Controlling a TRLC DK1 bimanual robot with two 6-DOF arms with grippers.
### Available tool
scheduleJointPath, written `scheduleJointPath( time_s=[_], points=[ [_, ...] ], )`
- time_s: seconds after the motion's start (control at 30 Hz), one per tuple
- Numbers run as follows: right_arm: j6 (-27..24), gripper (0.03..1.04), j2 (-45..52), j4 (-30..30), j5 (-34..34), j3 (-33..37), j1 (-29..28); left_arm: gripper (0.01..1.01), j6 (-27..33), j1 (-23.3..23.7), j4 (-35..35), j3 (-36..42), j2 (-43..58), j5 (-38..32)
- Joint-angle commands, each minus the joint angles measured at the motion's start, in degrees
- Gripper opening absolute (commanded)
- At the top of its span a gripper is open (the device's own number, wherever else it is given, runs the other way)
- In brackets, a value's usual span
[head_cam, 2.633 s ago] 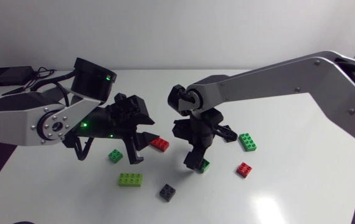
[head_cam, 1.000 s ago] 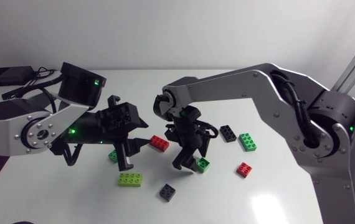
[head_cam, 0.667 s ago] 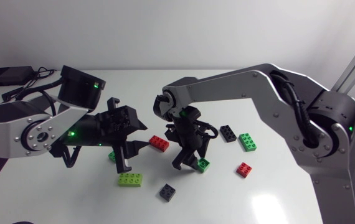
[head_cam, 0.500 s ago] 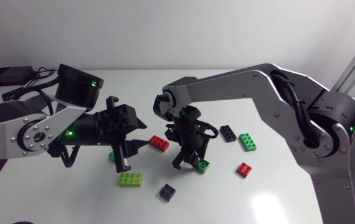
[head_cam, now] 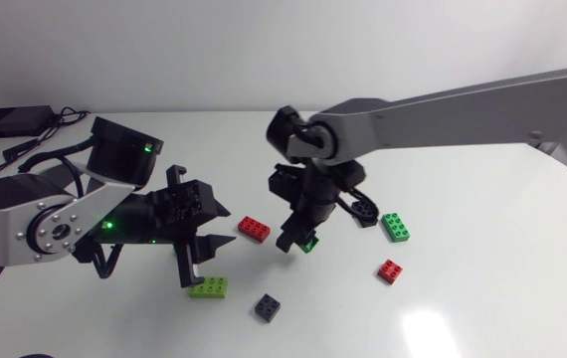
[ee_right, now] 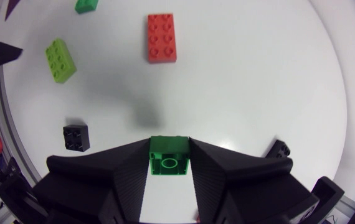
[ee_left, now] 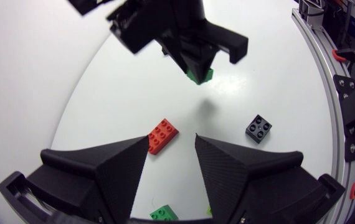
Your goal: Separate the duplo bricks
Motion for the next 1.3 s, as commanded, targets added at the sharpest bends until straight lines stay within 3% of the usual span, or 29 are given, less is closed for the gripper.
scheduleJointPath(
  time_s=[0.0,0.2,0.33,0.47,1.27],
  points=[
    [-3.6,0.25,-6.7,7.2,-3.1,-10.2,-3.8,0.526,1.6,0.3,0.3,-1.6,-0.4,0.7],
    [-6.8,0.25,-20.7,33.5,-20.1,-32.3,-14.8,0.526,1.4,0.1,0.8,-1.7,0.6,0.7],
    [-6.8,0.25,-21.4,42.2,-24.5,-38.1,-17.5,0.526,1.3,-0.4,0.9,-1.6,1.2,0.7],
    [-5.1,0.25,-18.7,50.9,-24.5,-41.6,-15.4,0.526,1.1,-0.7,0.9,-1.8,1.6,0.7],
    [-2.8,0.30,-11.5,67.6,-18.5,-45.8,-11.9,0.526,-2.4,-3.5,1.4,-2.9,1.6,-0.5]
  ],
)
